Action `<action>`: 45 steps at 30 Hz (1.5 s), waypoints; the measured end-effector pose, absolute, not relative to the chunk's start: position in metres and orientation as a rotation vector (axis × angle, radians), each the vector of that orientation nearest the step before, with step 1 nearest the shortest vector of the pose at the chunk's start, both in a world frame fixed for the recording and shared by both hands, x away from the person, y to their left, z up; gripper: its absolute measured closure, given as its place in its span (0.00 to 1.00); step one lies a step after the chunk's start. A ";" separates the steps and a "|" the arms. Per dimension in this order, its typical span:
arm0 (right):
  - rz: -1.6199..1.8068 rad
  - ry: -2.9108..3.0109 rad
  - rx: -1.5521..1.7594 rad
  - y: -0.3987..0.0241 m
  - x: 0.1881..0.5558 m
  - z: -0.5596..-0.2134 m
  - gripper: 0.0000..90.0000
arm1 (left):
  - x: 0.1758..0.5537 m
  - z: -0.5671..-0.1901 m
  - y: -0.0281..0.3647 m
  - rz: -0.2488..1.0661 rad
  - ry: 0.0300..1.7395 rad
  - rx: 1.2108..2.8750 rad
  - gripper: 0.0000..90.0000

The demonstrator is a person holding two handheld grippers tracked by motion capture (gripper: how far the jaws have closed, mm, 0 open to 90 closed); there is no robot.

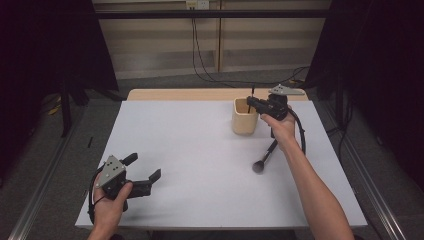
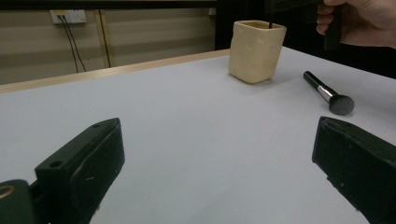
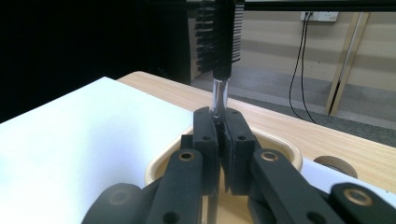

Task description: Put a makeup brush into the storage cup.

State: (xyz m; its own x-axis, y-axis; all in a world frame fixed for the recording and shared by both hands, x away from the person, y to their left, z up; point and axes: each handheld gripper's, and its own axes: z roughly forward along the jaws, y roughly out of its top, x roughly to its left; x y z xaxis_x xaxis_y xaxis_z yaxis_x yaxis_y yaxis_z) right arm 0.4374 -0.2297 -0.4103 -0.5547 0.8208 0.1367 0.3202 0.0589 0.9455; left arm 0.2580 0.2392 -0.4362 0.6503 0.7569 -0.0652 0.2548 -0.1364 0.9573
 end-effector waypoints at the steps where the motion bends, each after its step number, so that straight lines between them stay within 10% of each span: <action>1: 1.513 1.902 1.140 -0.230 0.437 -0.410 0.95 | 0.258 -0.436 0.239 0.536 0.833 1.697 0.03; 20: 1.544 1.851 1.159 -0.230 0.427 -0.408 0.02 | 0.259 -0.437 0.240 0.537 0.838 1.706 0.03; 45: 1.530 1.800 1.142 -0.261 0.382 -0.398 0.00 | 0.257 -0.437 0.245 0.546 0.869 1.683 0.03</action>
State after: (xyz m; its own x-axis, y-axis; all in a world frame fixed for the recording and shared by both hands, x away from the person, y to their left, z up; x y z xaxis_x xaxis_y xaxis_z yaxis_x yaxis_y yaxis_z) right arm 0.3816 -0.2609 -0.3983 -0.5150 0.8466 0.1347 0.2693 0.0106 0.9630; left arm 0.2566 0.2450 -0.4369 0.6233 0.7781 -0.0774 0.2682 -0.1197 0.9559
